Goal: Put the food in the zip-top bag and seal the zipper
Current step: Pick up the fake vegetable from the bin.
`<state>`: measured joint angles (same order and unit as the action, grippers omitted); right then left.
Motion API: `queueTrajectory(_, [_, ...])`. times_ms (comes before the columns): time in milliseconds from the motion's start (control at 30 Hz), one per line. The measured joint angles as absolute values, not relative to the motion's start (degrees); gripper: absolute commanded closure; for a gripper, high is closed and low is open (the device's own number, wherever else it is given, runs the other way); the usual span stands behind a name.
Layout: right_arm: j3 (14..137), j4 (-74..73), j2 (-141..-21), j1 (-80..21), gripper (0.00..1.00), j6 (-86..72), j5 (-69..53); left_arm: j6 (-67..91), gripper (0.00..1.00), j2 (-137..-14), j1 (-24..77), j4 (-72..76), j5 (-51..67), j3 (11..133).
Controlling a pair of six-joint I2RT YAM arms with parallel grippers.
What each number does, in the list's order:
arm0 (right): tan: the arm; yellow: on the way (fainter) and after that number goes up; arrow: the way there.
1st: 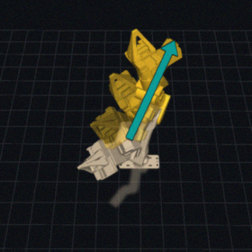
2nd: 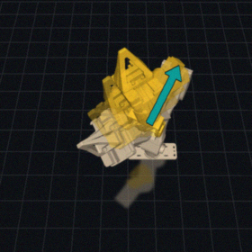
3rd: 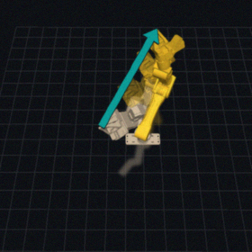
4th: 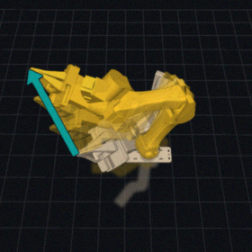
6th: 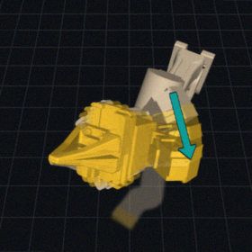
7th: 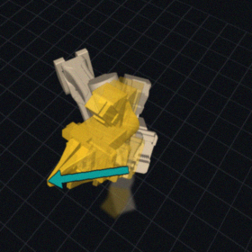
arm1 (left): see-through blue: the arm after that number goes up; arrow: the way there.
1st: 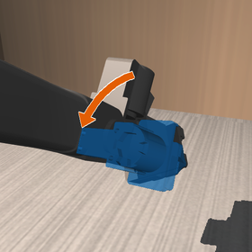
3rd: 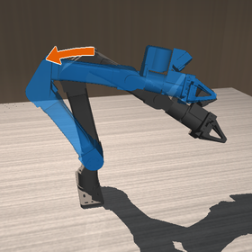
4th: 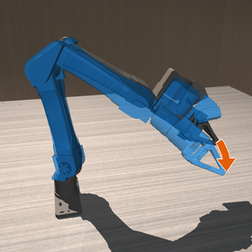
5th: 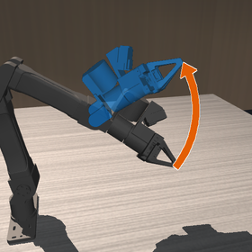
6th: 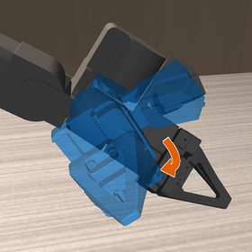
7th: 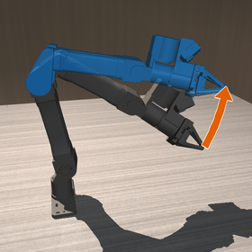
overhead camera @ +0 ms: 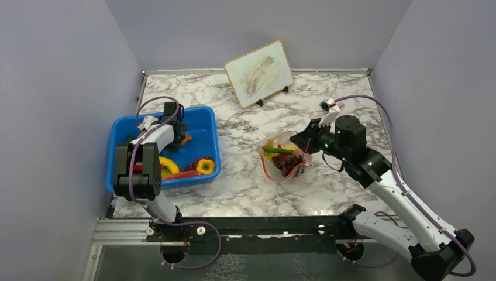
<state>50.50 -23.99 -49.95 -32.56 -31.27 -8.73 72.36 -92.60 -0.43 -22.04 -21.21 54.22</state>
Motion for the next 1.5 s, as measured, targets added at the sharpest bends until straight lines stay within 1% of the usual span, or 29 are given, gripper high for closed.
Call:
queueTrajectory(133, [50.50,-23.99,-49.87,-32.56,0.99,-31.27,-8.71,72.84,0.27,-95.15,-0.43,-22.55,-20.73,55.66])
queueTrajectory(200, [50.50,-23.99,-49.80,-32.56,0.99,-31.27,-8.69,72.97,0.31,-96.27,-0.40,-22.76,-20.80,56.60])
queueTrajectory(233, [50.50,-23.99,-49.80,-32.56,0.99,-31.27,-8.69,72.97,0.36,-96.57,-0.40,-22.81,-20.80,56.88])
queueTrajectory(300, [50.50,-23.99,-49.80,-32.56,0.99,-31.27,-8.71,73.03,0.42,-97.01,-0.43,-23.00,-20.82,57.32])
queueTrajectory(433, [50.50,-23.99,-49.80,-32.56,0.99,-31.27,-8.71,72.93,0.45,-97.06,-0.43,-23.51,-20.86,57.36])
queueTrajectory(567, [50.50,-23.99,-49.80,-32.56,0.99,-31.31,-8.71,72.60,0.52,-96.82,-0.43,-23.79,-21.10,57.36])
queueTrajectory(633, [50.50,-23.99,-49.80,-32.56,0.99,-31.33,-8.71,72.40,0.58,-96.38,-0.43,-24.27,-21.08,57.23])
queueTrajectory(733, [50.50,-23.99,-49.80,-32.56,0.99,-31.46,-8.71,72.23,0.72,-95.59,-0.43,-24.62,-21.08,56.49])
queueTrajectory(967, [50.50,-23.99,-49.80,-32.56,0.99,-31.77,-8.71,71.75,0.88,-93.67,-0.43,-25.50,-21.06,55.07])
queueTrajectory(1067, [50.50,-23.99,-49.80,-32.56,0.99,-31.88,-8.73,71.44,0.98,-92.44,-0.43,-26.26,-21.06,54.35])
queueTrajectory(1100, [50.50,-23.99,-49.80,-32.56,0.99,-31.90,-8.73,71.37,1.00,-91.92,-0.43,-26.65,-21.04,54.13])
queueTrajectory(1500, [50.50,-23.99,-49.80,-32.56,0.99,-31.92,-8.73,70.89,1.00,-82.43,-0.43,-29.15,-21.10,51.31])
